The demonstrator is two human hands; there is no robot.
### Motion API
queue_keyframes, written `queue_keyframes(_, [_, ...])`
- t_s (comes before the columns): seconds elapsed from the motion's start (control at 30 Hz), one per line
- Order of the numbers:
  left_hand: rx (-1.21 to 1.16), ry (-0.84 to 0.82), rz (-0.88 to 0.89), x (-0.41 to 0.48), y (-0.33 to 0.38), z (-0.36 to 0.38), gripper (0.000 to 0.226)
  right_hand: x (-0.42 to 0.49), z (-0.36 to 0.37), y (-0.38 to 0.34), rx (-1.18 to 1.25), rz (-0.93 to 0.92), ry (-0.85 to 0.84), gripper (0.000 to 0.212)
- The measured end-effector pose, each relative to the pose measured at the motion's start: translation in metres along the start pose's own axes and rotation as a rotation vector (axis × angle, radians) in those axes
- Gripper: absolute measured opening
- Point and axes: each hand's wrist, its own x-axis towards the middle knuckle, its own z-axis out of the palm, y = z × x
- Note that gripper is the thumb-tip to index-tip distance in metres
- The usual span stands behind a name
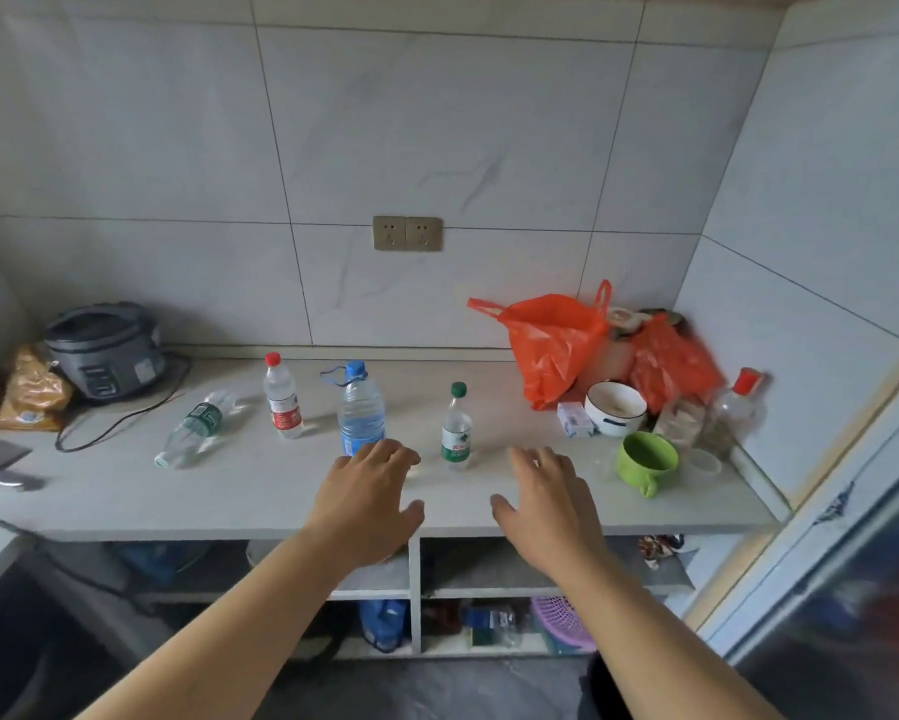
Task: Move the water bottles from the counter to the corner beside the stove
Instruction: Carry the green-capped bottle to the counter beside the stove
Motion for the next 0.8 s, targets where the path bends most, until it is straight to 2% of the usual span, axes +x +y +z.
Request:
queue_keyframes(0.27, [-0.021,0.002,-0.053,0.050,0.022,0.025,0.054,0.048,0.012,0.037,-0.018,-0.069,-0.018,0.055])
queue_keyframes(0.63, [-0.115,-0.048,-0.095,0.101,0.012,0.072,0.056,0.105,0.053,0.051,0.001,-0.077,-0.062,0.050])
queue_keyframes(0.7, [-0.144,-0.049,-0.097,0.115,0.005,0.081,0.055,0.122,0.060,0.049,0.038,-0.058,-0.078,0.050])
queue_keyframes(0.8, [-0.185,-0.058,-0.107,0.136,-0.008,0.092,0.055,0.151,0.070,0.047,0.260,0.086,-0.085,0.062])
